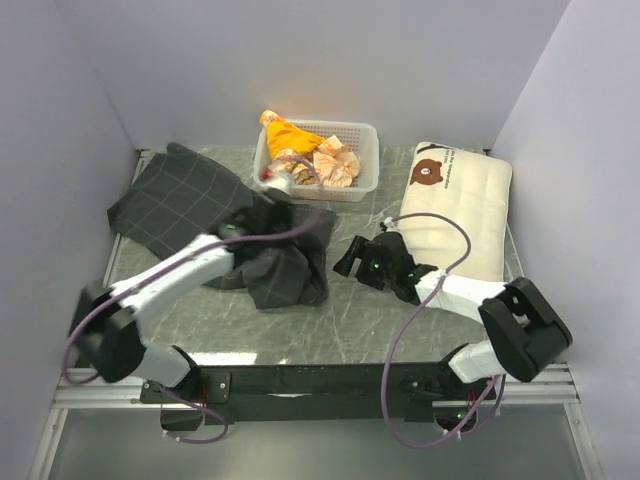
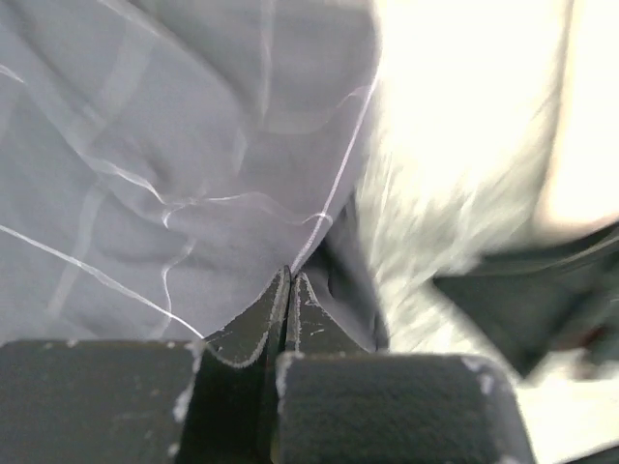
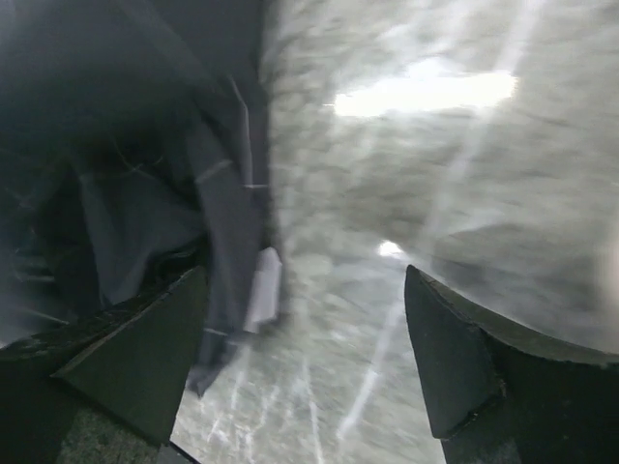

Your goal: Put the pillow into the pillowcase

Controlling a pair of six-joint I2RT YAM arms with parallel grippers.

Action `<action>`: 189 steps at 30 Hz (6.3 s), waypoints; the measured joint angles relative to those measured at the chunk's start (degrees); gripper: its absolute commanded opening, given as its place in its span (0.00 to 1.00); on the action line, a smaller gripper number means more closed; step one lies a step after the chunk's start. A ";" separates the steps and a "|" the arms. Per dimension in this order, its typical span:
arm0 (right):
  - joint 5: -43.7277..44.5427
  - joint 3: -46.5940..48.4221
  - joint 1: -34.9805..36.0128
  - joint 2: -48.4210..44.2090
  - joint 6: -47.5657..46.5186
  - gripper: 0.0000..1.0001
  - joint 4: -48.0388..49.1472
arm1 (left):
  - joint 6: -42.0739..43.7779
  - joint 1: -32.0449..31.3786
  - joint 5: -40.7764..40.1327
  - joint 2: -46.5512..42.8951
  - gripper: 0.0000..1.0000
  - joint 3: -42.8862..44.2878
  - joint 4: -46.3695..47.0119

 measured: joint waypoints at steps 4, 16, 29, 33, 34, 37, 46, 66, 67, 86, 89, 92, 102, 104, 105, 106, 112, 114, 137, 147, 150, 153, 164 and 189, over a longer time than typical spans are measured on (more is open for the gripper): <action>-0.13 4.33 2.19 4.83 -0.07 0.86 0.98 | -0.76 12.33 9.57 -10.03 0.01 -0.87 3.02; -1.70 18.56 9.09 20.63 3.48 0.79 5.46 | -2.97 21.11 27.39 -12.20 0.01 -1.27 3.52; 7.41 23.30 9.94 23.28 -1.84 0.95 0.17 | -3.72 29.11 36.85 -22.38 0.01 0.42 -0.81; 9.44 27.96 9.73 23.28 -4.90 0.98 -0.70 | -3.17 30.08 39.15 -24.72 0.01 2.56 -2.71; 9.99 29.03 9.68 23.23 -5.51 0.99 -0.39 | -2.89 30.42 39.41 -24.96 0.01 2.99 -3.41; 10.38 29.49 9.42 22.73 -6.60 0.98 1.03 | -2.10 31.67 40.68 -25.59 0.01 3.50 -4.96; 10.16 29.51 8.81 22.93 -7.98 0.65 5.42 | -0.57 33.77 44.19 -25.97 0.01 5.60 -8.68; 21.31 42.80 7.91 19.41 -16.55 0.04 -16.11 | 1.14 41.97 41.00 -31.50 0.06 4.94 -14.71; 22.40 42.91 8.07 17.62 -17.33 0.05 -18.47 | 0.92 42.42 40.83 -31.41 0.08 4.76 -14.75; 25.55 49.75 1.86 28.17 -24.68 0.93 -33.94 | -4.90 37.77 40.44 -21.81 0.81 -19.26 2.93; 25.88 45.18 0.96 20.96 -23.87 0.99 -34.60 | -4.57 30.16 36.89 -23.39 0.86 -17.00 3.58; 26.99 39.43 -0.22 8.87 -22.23 1.00 -34.36 | -4.81 21.90 32.68 -23.63 0.88 -15.02 5.22; 27.87 22.88 -11.63 -23.12 -13.00 1.00 -38.01 | -9.18 -2.29 21.44 -1.53 0.94 -5.60 16.55; 27.47 22.14 -11.65 -26.84 -12.00 1.00 -39.85 | -9.66 -5.99 20.63 7.56 0.95 -0.09 18.40; 27.28 22.08 -11.65 -28.41 -11.74 1.00 -40.52 | -9.77 -7.41 20.31 11.67 0.95 2.62 19.43; 27.08 22.03 -11.65 -29.77 -11.54 1.00 -40.94 | -10.01 -8.68 20.11 16.02 0.96 5.55 20.17; 26.32 21.03 -11.69 -35.82 -10.93 1.00 -43.06 | -13.81 -11.47 17.64 30.42 0.99 13.99 24.02; 25.79 20.24 -11.69 -36.48 -10.93 1.00 -43.52 | -14.95 -11.41 17.05 32.63 0.99 14.84 25.22; 25.46 16.15 -11.80 -34.93 -14.27 1.00 -39.69 | -17.66 -8.68 20.96 2.14 0.01 -9.31 33.24; 23.30 18.67 -13.66 -19.06 -20.13 1.00 -32.41 | -15.32 6.25 22.53 -22.14 0.01 -16.72 18.32; 21.90 21.55 -15.50 -11.06 -21.09 1.00 -31.36 | -13.90 10.29 23.61 -23.52 0.01 -19.45 13.31; 21.46 21.16 -16.92 -9.81 -21.27 1.00 -30.82 | -13.07 13.44 24.94 -24.90 0.01 -22.58 10.99; 15.74 27.06 -23.96 7.32 -22.99 1.00 -21.94 | -12.61 23.93 29.88 -21.84 0.01 -26.38 10.78; 13.79 3.21 -27.50 -28.52 -11.61 0.07 -26.38 | -11.17 15.78 26.60 -16.00 0.01 -18.67 9.35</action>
